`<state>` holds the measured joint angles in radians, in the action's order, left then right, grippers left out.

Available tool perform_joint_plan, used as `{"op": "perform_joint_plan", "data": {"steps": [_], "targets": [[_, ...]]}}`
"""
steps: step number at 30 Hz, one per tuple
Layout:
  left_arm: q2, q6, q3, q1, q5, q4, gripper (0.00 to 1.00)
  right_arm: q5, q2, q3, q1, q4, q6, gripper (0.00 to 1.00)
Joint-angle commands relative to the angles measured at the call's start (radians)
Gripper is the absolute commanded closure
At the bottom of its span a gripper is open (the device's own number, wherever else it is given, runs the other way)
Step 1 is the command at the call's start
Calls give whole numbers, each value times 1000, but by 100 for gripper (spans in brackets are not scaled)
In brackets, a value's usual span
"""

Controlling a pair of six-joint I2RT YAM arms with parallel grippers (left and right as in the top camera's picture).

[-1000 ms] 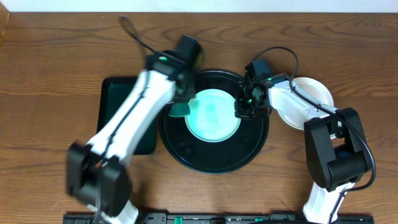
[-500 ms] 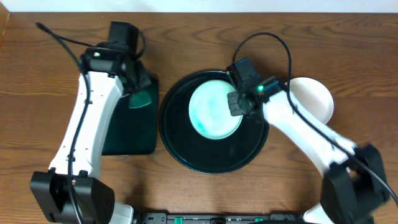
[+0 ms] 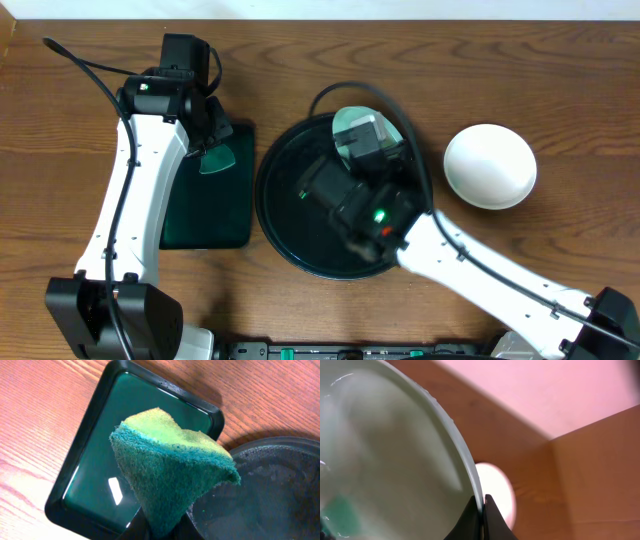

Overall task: Clean dirty plates on tray and stack at the side
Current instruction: 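Lift the mint-green plate with the right gripper and carry it right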

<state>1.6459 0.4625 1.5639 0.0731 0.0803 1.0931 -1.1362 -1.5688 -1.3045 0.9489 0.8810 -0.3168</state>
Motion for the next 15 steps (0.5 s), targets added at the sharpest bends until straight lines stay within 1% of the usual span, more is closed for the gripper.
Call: {"op": "perform_joint_plan", "data": {"steps": [1,4,9,15], "targets": [[-4,-21,8,-3,-2,-2,93,-362,23,-17,85,1,4,99],[-4,-21,8,-5,-2,-2,93,-448,23,-17,131,2,11,99],[-4,-21,8,-17,-2,-2,93,-448,23,-17,171,1,26,99],[-4,-21,8,-37,-2,-2,93,-448,23,-17,177,1,27,99]]}}
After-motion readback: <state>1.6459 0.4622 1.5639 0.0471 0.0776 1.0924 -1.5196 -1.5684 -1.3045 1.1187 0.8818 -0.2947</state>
